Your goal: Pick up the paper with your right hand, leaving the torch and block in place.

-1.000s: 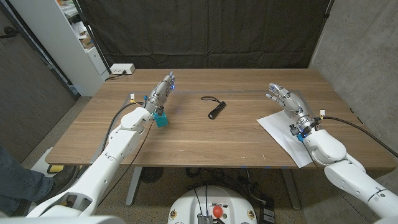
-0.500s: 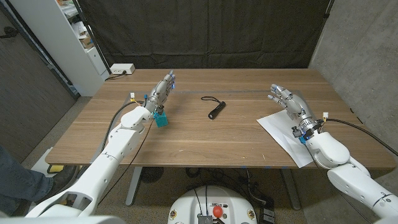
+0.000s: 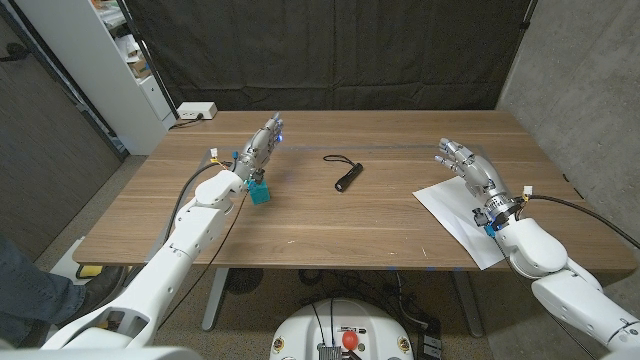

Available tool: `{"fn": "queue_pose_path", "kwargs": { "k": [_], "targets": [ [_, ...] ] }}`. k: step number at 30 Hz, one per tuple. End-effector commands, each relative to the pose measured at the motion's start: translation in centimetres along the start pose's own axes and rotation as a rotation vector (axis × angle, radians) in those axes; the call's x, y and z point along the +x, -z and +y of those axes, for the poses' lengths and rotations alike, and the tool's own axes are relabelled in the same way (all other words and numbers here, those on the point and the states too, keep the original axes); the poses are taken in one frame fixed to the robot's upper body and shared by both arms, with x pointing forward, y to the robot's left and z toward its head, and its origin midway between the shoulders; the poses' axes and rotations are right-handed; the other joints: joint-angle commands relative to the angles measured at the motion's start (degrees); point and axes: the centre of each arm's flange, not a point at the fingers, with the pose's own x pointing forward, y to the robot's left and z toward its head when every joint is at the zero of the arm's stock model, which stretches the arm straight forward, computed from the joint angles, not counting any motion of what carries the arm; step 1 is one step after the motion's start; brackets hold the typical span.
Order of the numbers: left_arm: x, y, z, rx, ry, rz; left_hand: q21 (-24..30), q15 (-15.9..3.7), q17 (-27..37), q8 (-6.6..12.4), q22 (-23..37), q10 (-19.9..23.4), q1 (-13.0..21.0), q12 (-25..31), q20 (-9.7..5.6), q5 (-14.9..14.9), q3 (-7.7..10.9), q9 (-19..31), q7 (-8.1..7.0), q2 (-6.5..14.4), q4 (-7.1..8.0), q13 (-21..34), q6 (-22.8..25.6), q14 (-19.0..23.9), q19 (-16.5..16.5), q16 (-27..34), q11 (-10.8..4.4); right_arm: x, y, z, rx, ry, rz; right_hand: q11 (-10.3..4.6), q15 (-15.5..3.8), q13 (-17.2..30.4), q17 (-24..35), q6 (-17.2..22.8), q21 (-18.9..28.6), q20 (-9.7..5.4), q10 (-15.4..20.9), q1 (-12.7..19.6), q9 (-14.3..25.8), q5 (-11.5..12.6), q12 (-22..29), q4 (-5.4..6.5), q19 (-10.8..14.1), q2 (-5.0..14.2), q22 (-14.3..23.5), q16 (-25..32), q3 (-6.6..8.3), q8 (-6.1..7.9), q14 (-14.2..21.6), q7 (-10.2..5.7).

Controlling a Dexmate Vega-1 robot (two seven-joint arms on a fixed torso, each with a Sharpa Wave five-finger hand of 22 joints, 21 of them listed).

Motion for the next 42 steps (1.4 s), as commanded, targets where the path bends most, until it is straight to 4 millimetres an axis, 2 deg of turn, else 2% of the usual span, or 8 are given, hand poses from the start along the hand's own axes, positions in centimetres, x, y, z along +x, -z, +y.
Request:
{"fn": "queue_pose_path", "kwargs": {
  "k": [1,15,42],
  "targets": [
    [0.2,-0.2,-0.3,0.000,0.004,-0.006,-0.10,0.06,0.24,0.39,0.24,0.15,0.29,0.20,0.28,-0.17,0.00,0.30,0.11,0.15,-0.19,0.10,0.33,-0.02,-2.82,0.12,-0.15,-0.9,0.0,0.0,-0.039,0.022,-0.001,-0.38,0.24,0.12,0.14,0.38,0.25,0.02,0.55,0.58,-0.05,0.10,0.03,-0.38,0.48,0.27,0.13,-0.20,0.19,0.55,0.22,-0.13],
    [0.2,0.0,-0.4,-0.004,0.002,-0.007,-0.29,0.12,0.24,0.39,0.25,0.13,0.30,0.18,0.35,-0.19,-0.02,0.29,0.08,0.21,-0.26,0.10,0.44,0.09,-2.79,0.14,-0.14,-1.8,-0.1,0.2,-0.098,0.031,-0.004,-0.01,0.35,0.12,-0.04,0.72,-0.10,-0.13,-0.02,0.86,-0.04,0.16,-0.27,-0.74,-0.11,0.27,0.13,-0.60,0.27,0.61,-0.52,-0.29],
    [-0.2,0.7,-0.6,-0.016,0.006,-0.003,-0.69,0.09,0.24,0.36,0.28,0.27,0.30,0.19,0.46,-0.25,-0.09,0.28,0.05,0.33,-0.43,0.11,0.60,0.22,-2.65,0.15,-0.11,-3.7,-0.2,0.8,-0.270,0.063,0.017,-0.59,-0.02,0.13,-0.42,1.28,-0.20,-0.03,0.58,1.65,-0.03,0.38,-0.13,-1.58,0.00,0.23,0.12,-0.66,0.52,0.70,-0.21,-0.79]
  ]
}}
